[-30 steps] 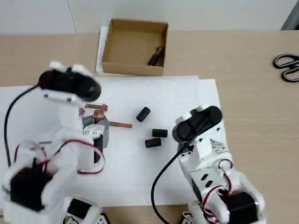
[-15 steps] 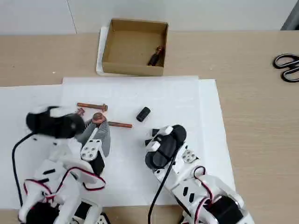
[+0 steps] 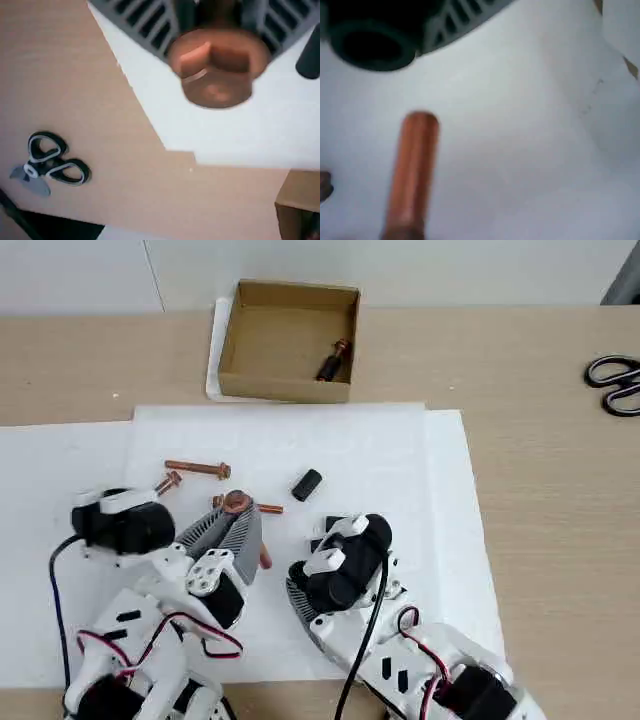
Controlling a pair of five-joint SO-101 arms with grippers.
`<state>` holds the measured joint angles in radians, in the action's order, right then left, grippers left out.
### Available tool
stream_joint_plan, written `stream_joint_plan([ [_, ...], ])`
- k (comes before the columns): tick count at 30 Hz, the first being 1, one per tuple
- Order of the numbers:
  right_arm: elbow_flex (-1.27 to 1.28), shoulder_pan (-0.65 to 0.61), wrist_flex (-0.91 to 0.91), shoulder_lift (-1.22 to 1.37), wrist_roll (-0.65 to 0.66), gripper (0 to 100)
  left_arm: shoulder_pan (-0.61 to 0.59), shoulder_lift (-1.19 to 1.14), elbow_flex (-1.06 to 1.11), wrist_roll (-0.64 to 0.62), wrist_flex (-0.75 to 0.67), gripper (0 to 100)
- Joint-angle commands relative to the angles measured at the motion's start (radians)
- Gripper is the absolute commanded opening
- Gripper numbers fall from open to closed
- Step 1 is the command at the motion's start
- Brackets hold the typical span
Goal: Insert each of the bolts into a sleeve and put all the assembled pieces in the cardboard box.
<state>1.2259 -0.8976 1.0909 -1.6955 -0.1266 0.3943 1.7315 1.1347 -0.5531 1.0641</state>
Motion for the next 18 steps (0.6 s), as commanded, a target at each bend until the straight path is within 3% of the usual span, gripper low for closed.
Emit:
stream_joint_plan([
  [1, 0.011, -0.012, -0.073, 0.001, -0.015, 0.2, 0.031, 0.012, -0.002, -0.005, -0.034, 1],
  [18, 0.072, -0.013, -0.117, 0.001, -0.06, 0.2, 0.072, 0.011, -0.007, -0.005, -0.114, 1],
])
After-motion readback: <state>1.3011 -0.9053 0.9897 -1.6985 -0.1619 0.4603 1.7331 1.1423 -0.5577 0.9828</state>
